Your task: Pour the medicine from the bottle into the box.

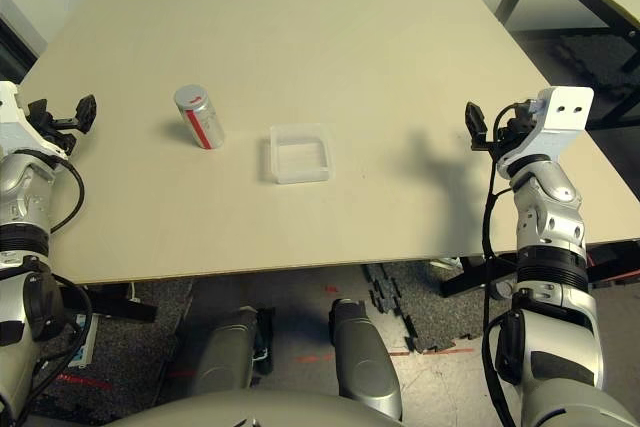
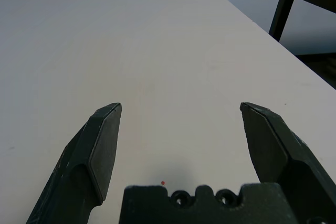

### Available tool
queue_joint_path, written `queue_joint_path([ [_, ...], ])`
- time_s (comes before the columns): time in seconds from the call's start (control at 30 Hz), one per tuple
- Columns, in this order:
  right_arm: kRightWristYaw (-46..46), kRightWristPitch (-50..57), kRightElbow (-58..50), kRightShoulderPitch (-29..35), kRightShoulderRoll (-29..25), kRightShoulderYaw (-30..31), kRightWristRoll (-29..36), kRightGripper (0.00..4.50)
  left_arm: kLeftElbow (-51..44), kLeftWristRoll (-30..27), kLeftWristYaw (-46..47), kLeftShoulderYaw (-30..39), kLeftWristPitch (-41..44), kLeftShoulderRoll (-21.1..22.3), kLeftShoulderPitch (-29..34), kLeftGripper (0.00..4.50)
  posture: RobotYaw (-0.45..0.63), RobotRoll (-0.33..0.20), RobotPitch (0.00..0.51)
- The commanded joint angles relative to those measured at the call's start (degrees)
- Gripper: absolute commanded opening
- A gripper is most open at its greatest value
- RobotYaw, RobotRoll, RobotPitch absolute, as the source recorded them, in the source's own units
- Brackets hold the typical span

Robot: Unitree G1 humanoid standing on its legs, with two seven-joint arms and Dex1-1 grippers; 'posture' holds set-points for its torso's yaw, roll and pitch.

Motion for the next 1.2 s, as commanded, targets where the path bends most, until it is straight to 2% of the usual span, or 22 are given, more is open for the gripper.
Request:
queue_joint_path([
  [0.03,0.1,0.9,-0.5,0.6,-0.5,-0.4,-0.1,4.50,0.5,0.4,0.1,-0.5,-0.3,-0.5,0.6,4.49,-0.08,0.000,0.134],
  [0.33,5.9,5.0,-1.1,-0.8,-2.6,1.6,0.2,4.50,-0.9,0.3,-2.5,-2.6,1.2,-1.9,-1.5,4.49,-0.08,0.000,0.152],
  [0.43,10.7,9.5,-4.0,-1.1,-3.3,3.7,1.4,4.50,-1.9,0.1,-2.5,-2.8,1.5,-2.1,-2.1,4.49,-0.07,0.000,0.157],
  [0.5,13.4,13.5,-9.1,-0.4,-3.5,5.6,2.3,4.50,-3.8,-0.6,-3.9,-2.9,2.6,-2.5,-1.5,4.49,-0.07,0.000,0.183],
  [0.67,13.7,27.7,-24.5,1.4,-2.5,7.0,7.9,4.50,-14.3,-2.1,-8.1,-4.7,7.3,-4.5,3.2,4.49,-0.07,0.000,0.204],
  [0.77,12.0,30.4,-29.3,2.5,-1.1,7.3,8.6,4.50,-20.6,-2.6,-9.2,-5.7,10.7,-5.4,5.2,4.49,-0.07,0.000,0.200],
  [0.93,10.2,31.0,-32.0,4.2,0.7,7.3,8.1,4.50,-29.9,-5.3,-12.4,-5.6,18.3,-4.0,8.2,4.49,-0.08,0.000,0.170],
  [1.2,9.9,31.8,-33.7,4.5,1.7,7.8,8.8,4.50,-44.0,-10.5,-20.1,-6.8,31.2,0.2,17.2,4.49,-0.08,0.000,0.170],
])
